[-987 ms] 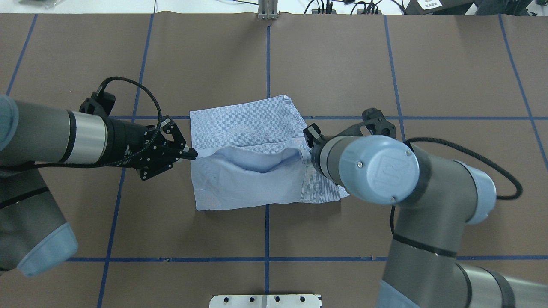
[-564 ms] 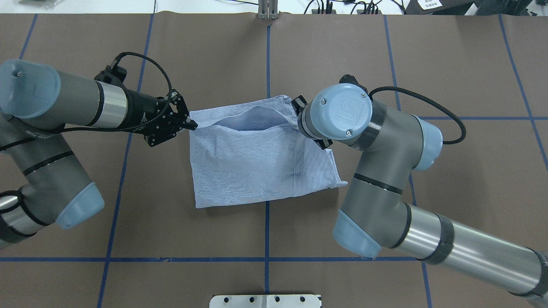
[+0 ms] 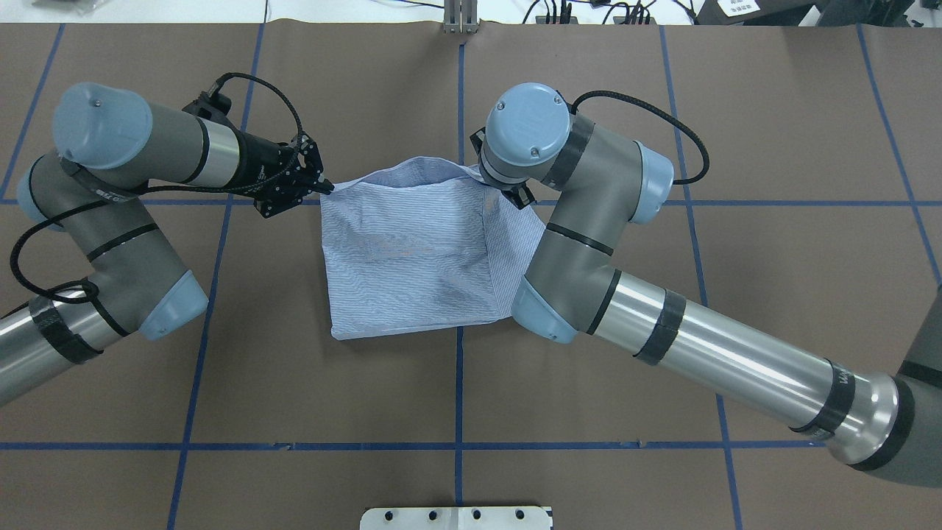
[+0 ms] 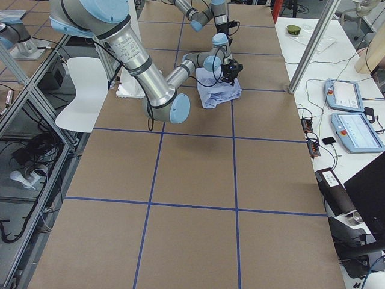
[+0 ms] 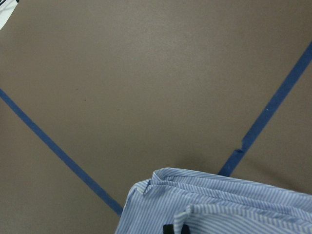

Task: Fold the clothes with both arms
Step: 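Lift the near edge with both grippers and fold it away from the robot, then release the folded shirt with both grippers and raise them away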

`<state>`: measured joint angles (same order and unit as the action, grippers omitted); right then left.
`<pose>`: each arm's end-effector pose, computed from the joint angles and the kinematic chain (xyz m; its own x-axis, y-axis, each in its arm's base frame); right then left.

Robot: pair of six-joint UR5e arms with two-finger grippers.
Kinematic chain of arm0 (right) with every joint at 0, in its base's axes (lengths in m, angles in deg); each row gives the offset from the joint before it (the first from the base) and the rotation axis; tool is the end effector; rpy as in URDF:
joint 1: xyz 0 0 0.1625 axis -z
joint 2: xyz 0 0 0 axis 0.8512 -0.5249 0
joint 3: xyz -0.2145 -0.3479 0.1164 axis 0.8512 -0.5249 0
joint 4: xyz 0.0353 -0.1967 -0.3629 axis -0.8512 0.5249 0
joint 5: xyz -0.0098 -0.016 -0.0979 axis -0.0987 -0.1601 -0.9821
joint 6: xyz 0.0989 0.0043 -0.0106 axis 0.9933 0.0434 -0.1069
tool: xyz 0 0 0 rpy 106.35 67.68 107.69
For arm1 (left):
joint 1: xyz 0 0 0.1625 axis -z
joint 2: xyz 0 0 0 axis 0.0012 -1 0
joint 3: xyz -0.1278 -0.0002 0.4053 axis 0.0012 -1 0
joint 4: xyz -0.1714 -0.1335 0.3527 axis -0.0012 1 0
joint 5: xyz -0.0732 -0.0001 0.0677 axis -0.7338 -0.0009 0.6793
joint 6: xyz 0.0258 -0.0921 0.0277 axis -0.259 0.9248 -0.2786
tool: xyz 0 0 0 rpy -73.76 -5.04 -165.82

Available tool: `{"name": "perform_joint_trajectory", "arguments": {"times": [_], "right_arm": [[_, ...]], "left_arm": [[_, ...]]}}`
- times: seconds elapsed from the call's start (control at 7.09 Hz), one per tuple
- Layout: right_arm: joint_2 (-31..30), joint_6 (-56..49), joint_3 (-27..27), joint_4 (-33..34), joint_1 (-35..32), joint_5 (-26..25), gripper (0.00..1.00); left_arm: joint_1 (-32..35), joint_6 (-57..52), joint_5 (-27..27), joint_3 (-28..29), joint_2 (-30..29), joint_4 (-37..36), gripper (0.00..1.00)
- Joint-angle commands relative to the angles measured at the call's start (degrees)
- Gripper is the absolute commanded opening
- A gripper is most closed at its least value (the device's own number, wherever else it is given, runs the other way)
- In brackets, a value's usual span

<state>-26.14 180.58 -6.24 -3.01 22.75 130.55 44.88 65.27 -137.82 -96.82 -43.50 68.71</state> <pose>-0.5591 -0.5515 0.2082 0.1844 0.7626 0.6201 -0.7119 0.5386 -0.4507 0.4045 -0.5293 0.3159 0.0509 -0.5983 -0.7997 0.4074 0.7435 -0.5303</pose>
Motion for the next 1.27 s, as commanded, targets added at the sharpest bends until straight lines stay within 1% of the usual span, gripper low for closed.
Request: {"name": "perform_joint_trajectory", "arguments": {"times": [0.0,0.14,0.28,0.42,0.56,0.71,0.85,0.99,1.13], "right_arm": [[2.12,-1.77,-5.26,-3.02,-1.06,0.76,0.0],[4.65,-1.86,-8.76,-3.71,-1.15,0.94,0.0],[5.9,-1.86,-12.27,-7.11,-1.41,0.94,0.0],[6.0,-1.86,-13.44,-8.28,-2.11,0.94,0.0],[6.7,-2.47,-14.84,-8.38,-2.64,1.03,0.28],[9.14,-4.3,-18.34,-8.38,-3.25,1.29,0.99],[10.9,-4.58,-20.2,-8.38,-4.3,2.43,1.0],[10.92,-5.19,-20.13,-8.38,-6.23,4.26,1.0],[10.66,-8.94,-20.13,-8.38,-8.51,7.5,1.0]], "left_arm": [[0.89,-0.45,1.76,6.96,-2.37,3.79,0.0],[0.89,-0.45,2.56,9.25,-3.95,3.88,0.0],[0.89,-0.89,2.74,10.05,-4.22,3.88,0.0],[0.98,-2.11,3.44,10.58,-4.23,4.23,0.0],[0.98,-2.12,4.15,12.24,-4.75,4.93,0.15],[0.98,-4.04,5.63,14.87,-5.1,6.68,0.41],[1.85,-8.49,6.43,15.85,-5.11,6.87,0.55],[2.56,-9.58,6.44,16.56,-5.11,6.96,0.73],[4.22,-12.72,6.35,16.57,-5.02,6.96,0.73]]}}
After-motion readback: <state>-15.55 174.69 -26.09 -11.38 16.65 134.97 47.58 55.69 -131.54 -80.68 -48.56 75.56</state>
